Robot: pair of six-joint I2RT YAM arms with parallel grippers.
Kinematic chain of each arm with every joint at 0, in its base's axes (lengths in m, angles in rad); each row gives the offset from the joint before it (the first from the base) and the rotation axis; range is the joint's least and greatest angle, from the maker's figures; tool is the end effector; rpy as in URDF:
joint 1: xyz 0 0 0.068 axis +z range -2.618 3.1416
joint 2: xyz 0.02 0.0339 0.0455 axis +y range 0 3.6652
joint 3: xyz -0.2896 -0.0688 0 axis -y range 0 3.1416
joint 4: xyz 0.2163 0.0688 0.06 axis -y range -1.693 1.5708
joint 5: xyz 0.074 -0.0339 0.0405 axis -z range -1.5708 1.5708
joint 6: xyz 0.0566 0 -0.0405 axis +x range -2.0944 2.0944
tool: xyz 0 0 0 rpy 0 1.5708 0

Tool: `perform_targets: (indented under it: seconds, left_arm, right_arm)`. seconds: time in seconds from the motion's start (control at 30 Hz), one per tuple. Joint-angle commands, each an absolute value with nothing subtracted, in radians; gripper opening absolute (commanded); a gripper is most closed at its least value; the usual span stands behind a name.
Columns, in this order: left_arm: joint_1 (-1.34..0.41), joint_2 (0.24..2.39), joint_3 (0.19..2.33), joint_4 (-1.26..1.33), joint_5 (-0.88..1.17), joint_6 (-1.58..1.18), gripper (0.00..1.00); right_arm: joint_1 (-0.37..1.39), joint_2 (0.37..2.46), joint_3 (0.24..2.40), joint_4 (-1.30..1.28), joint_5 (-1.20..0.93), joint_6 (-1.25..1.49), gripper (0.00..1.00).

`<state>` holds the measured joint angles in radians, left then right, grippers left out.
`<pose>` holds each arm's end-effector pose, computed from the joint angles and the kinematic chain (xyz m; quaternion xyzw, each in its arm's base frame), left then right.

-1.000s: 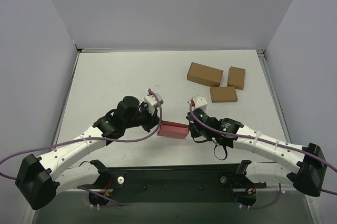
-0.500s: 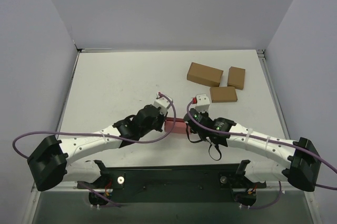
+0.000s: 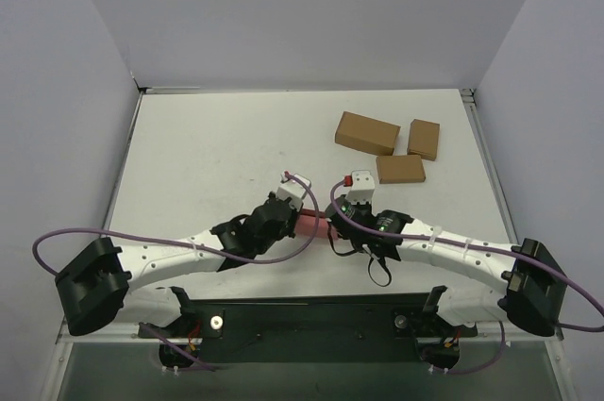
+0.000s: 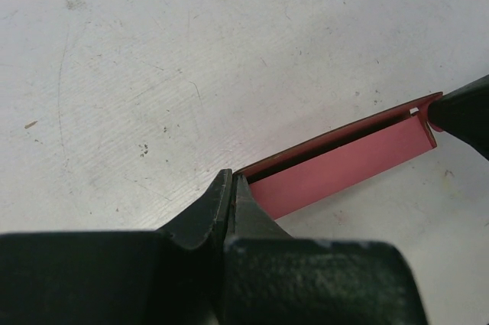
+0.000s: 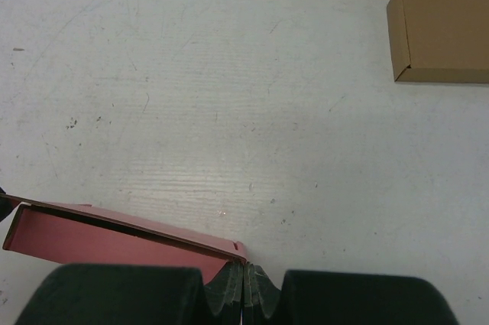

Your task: Fold the paper box

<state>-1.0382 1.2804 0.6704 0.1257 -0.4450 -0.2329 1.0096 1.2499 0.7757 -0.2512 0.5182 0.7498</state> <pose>0.1527 -0.2111 0.2580 0.2222 0.8129 -0.1473 0.5179 0.1518 0.1888 0.2612 -0.0100 0.8877 0.1566 0.4328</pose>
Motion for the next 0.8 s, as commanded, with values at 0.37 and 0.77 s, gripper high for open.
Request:
perform_targets:
  seconds: [0.37, 0.77]
  left_arm:
    - [-1.121, 1.313, 0.598, 0.334, -0.520, -0.262, 0.00]
    - [-1.124, 1.325, 0.621, 0.322, -0.523, -0.265, 0.00]
  right_arm:
    - [0.957, 1.253, 0.776, -0.161, 0.442, 0.831, 0.00]
    - [0.966, 1.226, 0.701, -0.144, 0.451, 0.810, 0.00]
